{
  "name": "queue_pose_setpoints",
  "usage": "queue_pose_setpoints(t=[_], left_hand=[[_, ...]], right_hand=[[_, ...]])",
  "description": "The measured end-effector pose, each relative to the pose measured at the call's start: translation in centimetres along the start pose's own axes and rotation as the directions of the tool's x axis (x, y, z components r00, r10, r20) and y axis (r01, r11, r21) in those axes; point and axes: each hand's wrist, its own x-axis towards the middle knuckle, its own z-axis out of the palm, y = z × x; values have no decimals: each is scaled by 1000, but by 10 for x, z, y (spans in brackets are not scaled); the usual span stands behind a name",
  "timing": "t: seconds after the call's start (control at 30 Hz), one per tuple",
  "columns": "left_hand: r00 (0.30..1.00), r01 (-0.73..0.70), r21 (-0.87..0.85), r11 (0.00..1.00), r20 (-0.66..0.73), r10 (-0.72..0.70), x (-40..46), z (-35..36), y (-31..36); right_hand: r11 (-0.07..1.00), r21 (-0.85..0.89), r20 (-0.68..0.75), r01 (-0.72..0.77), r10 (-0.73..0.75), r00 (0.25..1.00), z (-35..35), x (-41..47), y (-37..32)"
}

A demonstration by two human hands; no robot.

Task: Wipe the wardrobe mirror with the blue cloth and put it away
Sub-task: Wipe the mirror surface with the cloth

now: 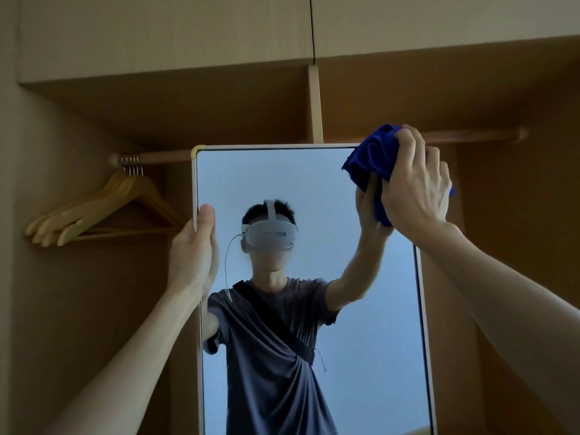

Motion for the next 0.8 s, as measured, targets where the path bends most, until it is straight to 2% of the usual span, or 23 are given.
queue_pose_setpoints(t=[0.17, 0.23, 0.3, 0.4, 0.5, 0.6, 0.7, 0.8], left_hand=[[995, 96, -127, 987, 43, -91, 4, 0, -1], [992, 120, -136, 983, 60, -113, 7, -5, -4], [985, 159, -172, 972, 94, -145, 10, -12, -10], [972, 229, -203, 952, 101, -212, 10, -19, -13], [965, 257, -159, 953, 94, -245, 8, -21, -12], [977, 204, -169, 964, 98, -189, 9, -22, -15], [980, 190, -224, 956, 107, -170, 10, -21, -18], [982, 180, -239, 954, 92, -163, 10, -20, -19]], right_hand=[[986, 99, -30, -131, 135, 990, 0, 4, -26], [982, 145, -40, -119, 126, 991, 1, 3, -49], [976, 215, -31, -41, 48, 998, 2, -2, -77], [957, 239, -23, 166, -166, 986, 6, -21, -116], [898, 141, -66, 417, -412, 909, 13, -56, -134], [804, 42, -129, 593, -585, 801, 16, -83, -124], [760, -29, -143, 649, -646, 750, 19, -84, -101], [818, 2, -128, 576, -571, 811, 16, -64, -83]])
